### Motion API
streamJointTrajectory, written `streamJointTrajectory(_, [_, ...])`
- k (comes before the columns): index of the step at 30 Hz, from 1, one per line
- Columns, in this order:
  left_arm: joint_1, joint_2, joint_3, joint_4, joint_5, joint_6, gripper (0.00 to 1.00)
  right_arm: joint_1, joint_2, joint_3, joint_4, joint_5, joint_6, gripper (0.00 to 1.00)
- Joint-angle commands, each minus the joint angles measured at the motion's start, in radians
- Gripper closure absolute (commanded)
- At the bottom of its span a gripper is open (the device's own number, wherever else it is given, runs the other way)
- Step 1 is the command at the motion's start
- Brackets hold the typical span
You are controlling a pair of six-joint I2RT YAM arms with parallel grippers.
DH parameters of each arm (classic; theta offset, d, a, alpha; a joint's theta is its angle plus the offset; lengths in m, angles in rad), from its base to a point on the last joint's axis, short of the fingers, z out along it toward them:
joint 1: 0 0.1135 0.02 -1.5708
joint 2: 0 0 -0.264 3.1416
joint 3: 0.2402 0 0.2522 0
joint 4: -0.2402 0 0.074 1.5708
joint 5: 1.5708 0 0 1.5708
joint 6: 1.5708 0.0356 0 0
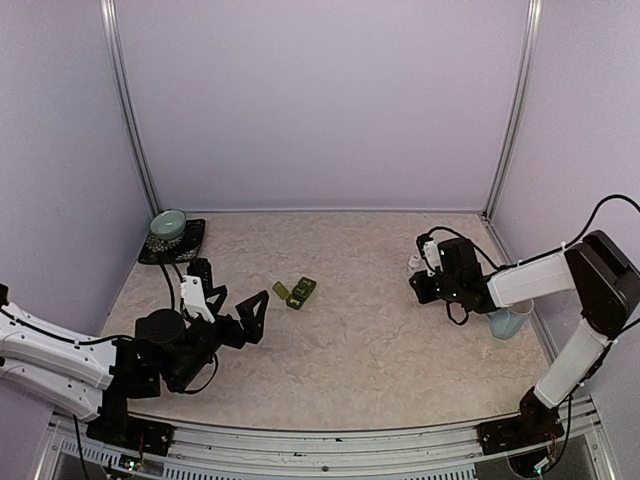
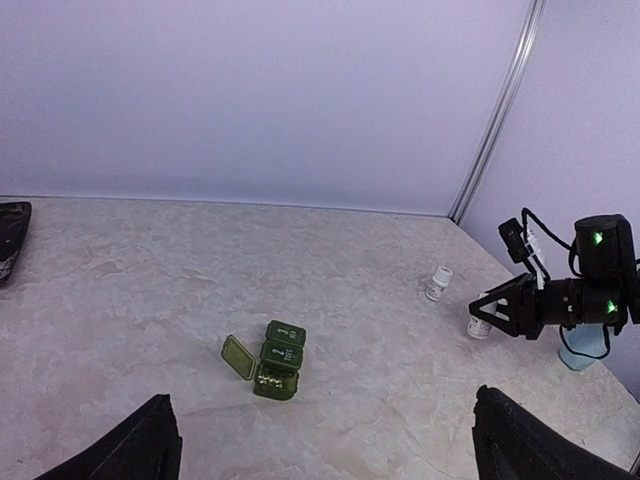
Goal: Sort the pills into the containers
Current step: Pick up the pill bottle from the center of the board.
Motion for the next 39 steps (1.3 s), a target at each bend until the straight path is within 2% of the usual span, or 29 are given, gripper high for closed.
streamJointTrajectory(1, [0.007,0.005,0.009,-0.002,0.008,-0.008,0.01,-0.012,0.027,-0.028,0.051,0.031,0.033,0.78])
streamJointTrajectory(14, [0.006,0.006,0.003,-0.002,0.007,-0.037,0.01,-0.013,0.022,-0.072,0.085,0.031,0.046,0.75])
streamJointTrajectory(23, [0.007,0.01,-0.001,0.004,0.008,-0.04,0.01,-0.013,-0.011,-0.105,0.081,0.026,0.051,0.59])
streamJointTrajectory(27, [0.007,0.009,-0.005,0.003,0.009,-0.041,0.01,-0.013,-0.046,-0.117,0.08,0.006,0.054,0.47])
streamJointTrajectory(32, [0.019,0.021,0.01,-0.015,0.014,-0.045,0.01,-0.013,-0.126,-0.084,0.003,-0.072,0.044,0.36])
streamJointTrajectory(36, [0.086,0.052,0.058,-0.075,0.084,-0.076,0.01,-0.013,-0.176,0.015,-0.1,-0.206,0.006,0.33])
streamJointTrajectory(39, [0.154,0.082,0.078,-0.073,0.162,-0.092,0.01,-0.013,-0.156,0.119,-0.186,-0.341,-0.026,0.32])
